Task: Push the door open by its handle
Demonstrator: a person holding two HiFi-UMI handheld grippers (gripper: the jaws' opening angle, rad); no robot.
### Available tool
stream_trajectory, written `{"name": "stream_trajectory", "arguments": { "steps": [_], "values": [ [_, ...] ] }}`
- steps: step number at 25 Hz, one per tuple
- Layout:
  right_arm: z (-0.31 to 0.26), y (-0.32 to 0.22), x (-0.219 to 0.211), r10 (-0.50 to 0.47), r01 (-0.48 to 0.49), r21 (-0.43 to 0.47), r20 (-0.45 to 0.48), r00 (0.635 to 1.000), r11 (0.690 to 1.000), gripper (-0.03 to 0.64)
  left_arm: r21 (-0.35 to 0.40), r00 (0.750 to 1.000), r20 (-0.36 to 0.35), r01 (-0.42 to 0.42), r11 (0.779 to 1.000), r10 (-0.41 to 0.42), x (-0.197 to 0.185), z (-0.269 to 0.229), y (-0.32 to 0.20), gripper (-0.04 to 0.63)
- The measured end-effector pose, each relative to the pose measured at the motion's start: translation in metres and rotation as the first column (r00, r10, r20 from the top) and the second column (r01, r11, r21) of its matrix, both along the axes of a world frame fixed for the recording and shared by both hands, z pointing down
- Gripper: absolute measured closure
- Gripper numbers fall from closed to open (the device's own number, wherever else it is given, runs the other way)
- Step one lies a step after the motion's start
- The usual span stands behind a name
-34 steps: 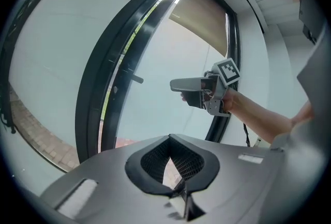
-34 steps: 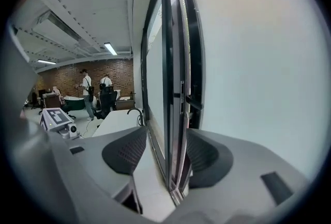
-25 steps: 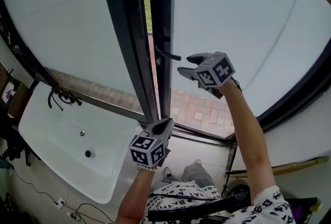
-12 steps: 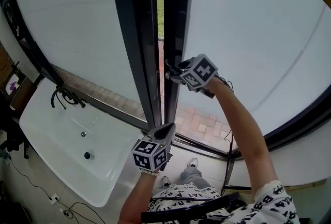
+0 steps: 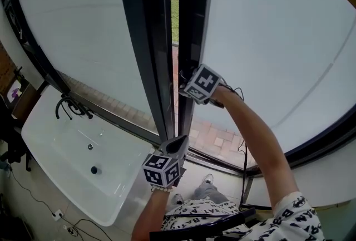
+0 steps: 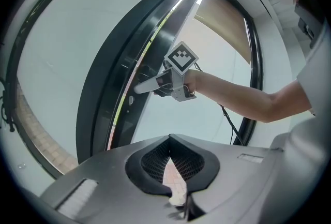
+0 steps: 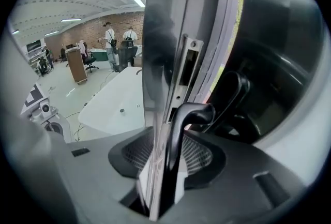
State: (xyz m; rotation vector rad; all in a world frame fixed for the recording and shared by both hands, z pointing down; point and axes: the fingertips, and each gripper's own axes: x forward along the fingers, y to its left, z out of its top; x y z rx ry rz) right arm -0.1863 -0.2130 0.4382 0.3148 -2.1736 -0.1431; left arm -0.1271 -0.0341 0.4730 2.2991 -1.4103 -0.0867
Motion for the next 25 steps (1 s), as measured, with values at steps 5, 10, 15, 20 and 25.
{"name": "stream_trajectory", "arguments": {
  "steps": [5,10,15,20,25],
  "values": [
    [0.004,0.001,0.0,-0.027,0.027,-0.012,-0.012,1.0,1.0,0.574,-0.008,1.0,0.001,-0.001,1.0,0.001,0.0,0.001,-0.008,0.607],
    [0.005,0.001,-0.003,-0.025,0.025,-0.044,0.004,1.0,0.999,0.618,-0.018,1.0,0.013,-0.006,1.0,0.007,0.004,0.006,-0.017,0.607],
    [-0.005,-0.009,-0.009,-0.011,0.015,-0.117,0.039,0.999,0.993,0.612,-0.024,1.0,0.019,-0.02,1.0,0.02,0.013,0.0,-0.034,0.607],
    [-0.003,-0.022,-0.003,0.005,0.001,-0.119,0.044,0.999,0.993,0.612,-0.022,0.999,0.027,-0.016,1.0,0.016,0.034,0.001,-0.05,0.607],
    [-0.004,-0.046,-0.001,0.027,-0.019,-0.124,0.062,0.998,0.992,0.612,-0.061,0.998,0.061,0.029,0.998,-0.025,0.044,0.006,-0.084,0.609]
  ]
}}
